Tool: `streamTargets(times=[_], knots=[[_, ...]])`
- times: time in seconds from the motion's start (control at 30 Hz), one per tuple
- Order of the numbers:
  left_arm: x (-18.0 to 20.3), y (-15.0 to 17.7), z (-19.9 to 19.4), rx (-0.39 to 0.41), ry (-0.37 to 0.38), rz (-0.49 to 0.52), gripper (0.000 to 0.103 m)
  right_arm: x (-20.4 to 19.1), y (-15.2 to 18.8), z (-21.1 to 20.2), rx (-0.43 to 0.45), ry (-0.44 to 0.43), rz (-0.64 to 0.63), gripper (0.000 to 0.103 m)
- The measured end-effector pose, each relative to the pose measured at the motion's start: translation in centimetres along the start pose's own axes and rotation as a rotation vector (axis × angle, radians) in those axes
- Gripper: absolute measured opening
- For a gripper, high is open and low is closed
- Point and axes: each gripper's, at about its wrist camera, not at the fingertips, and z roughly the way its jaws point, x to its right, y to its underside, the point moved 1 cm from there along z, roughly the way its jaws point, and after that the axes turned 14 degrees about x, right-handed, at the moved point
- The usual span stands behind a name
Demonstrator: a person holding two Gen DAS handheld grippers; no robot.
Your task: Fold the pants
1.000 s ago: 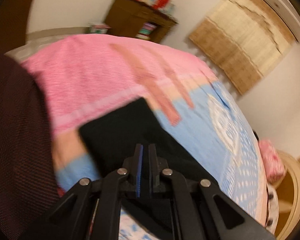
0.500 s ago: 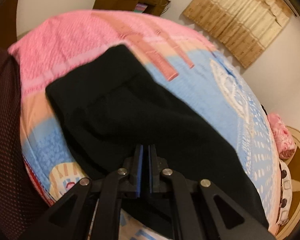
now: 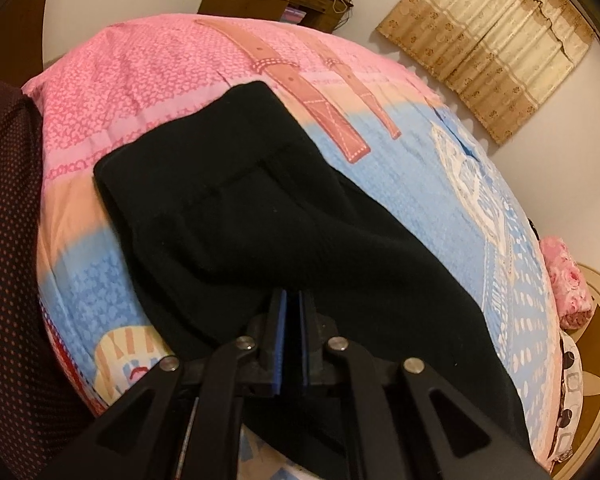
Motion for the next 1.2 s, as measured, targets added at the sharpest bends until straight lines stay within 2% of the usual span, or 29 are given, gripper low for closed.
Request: streamTargets(times=[0.07,0.13,0.2,0.33,0.5,0.57,0.63,0.77,0.83,1.0,1.1,1.2], knots=[[0.1,-0.1,-0.2,0.001,-0.013,0.007,0.006,-1.1,-0.2,-1.0,0.041,0.026,-0.058,0.005],[0.4,-0.8,-1.2,0.047,-0.060,0.027,0.006,-3.1,-0.3,-2.1,0.098,0.038,-0.143,0.005],[0.1,-1.6,-2.6,0.103,-0.089,0.045,0.006,-6.0,0.1,-2.2,0.102,-0.005,-0.219,0.005],[-0.6,-2.7,-4.4,0.144,-0.089,0.059,0.006,-12.2,1.9,0.5,-0.021,-0.190,-0.242,0.006],[-2.6,-3.7,-5.1,0.127,-0.092,0.015,0.006,-21.2,6.0,5.5,-0.178,-0.416,-0.244,0.006],[-2.8,-4.1,-5.1,0.121,-0.087,0.004,0.006,-25.4,8.7,7.4,-0.275,-0.519,-0.228,0.006],[-3.3,-4.1,-5.3,0.115,-0.058,-0.011,0.006,-30.3,12.1,8.5,-0.379,-0.614,-0.272,0.006],[-3.9,-4.6,-4.3,0.082,-0.011,-0.023,0.007,-38.4,19.1,8.3,-0.495,-0.770,-0.388,0.006],[-4.0,-4.7,-3.5,0.059,0.015,-0.034,0.007,-41.8,22.7,8.0,-0.507,-0.794,-0.496,0.006],[-5.5,-4.6,-2.3,0.022,0.066,-0.107,0.007,-46.4,29.8,5.8,-0.535,-0.841,-0.697,0.007],[-6.4,-4.4,-2.0,0.008,0.074,-0.117,0.007,-47.4,32.8,4.7,-0.496,-0.828,-0.835,0.007],[-6.4,-4.4,-2.1,-0.004,0.076,-0.102,0.007,-47.7,34.3,4.6,-0.476,-0.807,-0.918,0.007]])
